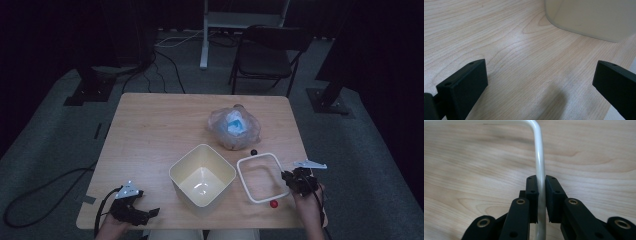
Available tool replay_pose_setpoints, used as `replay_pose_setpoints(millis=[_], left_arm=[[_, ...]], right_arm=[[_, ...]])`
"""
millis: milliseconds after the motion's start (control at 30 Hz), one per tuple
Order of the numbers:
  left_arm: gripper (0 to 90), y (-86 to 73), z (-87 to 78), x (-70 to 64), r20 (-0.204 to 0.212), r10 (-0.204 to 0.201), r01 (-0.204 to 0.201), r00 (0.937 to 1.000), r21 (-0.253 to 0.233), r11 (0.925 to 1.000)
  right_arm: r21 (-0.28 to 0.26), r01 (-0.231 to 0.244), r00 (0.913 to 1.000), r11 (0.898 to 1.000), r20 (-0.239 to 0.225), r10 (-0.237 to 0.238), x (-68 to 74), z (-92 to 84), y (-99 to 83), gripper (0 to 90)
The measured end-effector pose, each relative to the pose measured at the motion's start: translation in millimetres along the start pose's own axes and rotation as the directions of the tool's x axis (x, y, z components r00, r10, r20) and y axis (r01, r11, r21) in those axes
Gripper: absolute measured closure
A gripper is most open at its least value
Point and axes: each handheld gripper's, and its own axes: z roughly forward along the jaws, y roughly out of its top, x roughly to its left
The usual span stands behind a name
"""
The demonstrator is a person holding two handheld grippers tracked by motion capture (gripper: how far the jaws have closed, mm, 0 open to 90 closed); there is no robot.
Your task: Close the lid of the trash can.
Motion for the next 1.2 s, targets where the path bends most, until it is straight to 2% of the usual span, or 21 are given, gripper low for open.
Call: replay_pose_setpoints(millis=[233,533,867,1033,1100,1200], left_arm=[[0.4,0.1,-0.7,-0.1,-0.002,0.001,-0.001,1.0000,0.001,1.0000],[0.4,0.3,1.0,-1.4,-0.001,0.009,-0.009,1.0000,0.009,0.9999],[0.4,0.3,0.5,-2.1,-0.005,0.013,-0.013,0.9999,0.009,0.9999],[0.4,0.9,-0.8,-2.4,-0.011,0.014,-0.014,0.9998,-0.002,0.9999],[0.4,1.1,-0.5,-3.1,-0.012,0.014,-0.014,0.9998,-0.004,0.9999],[0.4,0.9,0.0,-3.4,-0.011,0.015,-0.015,0.9998,-0.004,0.9999]], right_arm=[[-0.042,-0.017,0.9997,0.999,-0.020,0.016,-1.5,-17.3,1.9,81.4],[-0.100,-0.030,0.9983,0.995,-0.053,0.025,-1.5,-33.4,13.3,81.4],[-0.147,0.008,0.9953,0.989,-0.094,-0.022,14.3,-43.5,35.9,81.4],[-0.165,0.037,0.9926,0.986,-0.108,-0.056,23.7,-47.0,47.3,81.3],[-0.174,0.076,0.9877,0.982,-0.122,-0.098,35.9,-47.8,60.0,81.4],[-0.174,0.082,0.9867,0.981,-0.124,-0.105,39.0,-47.6,62.8,81.4]])
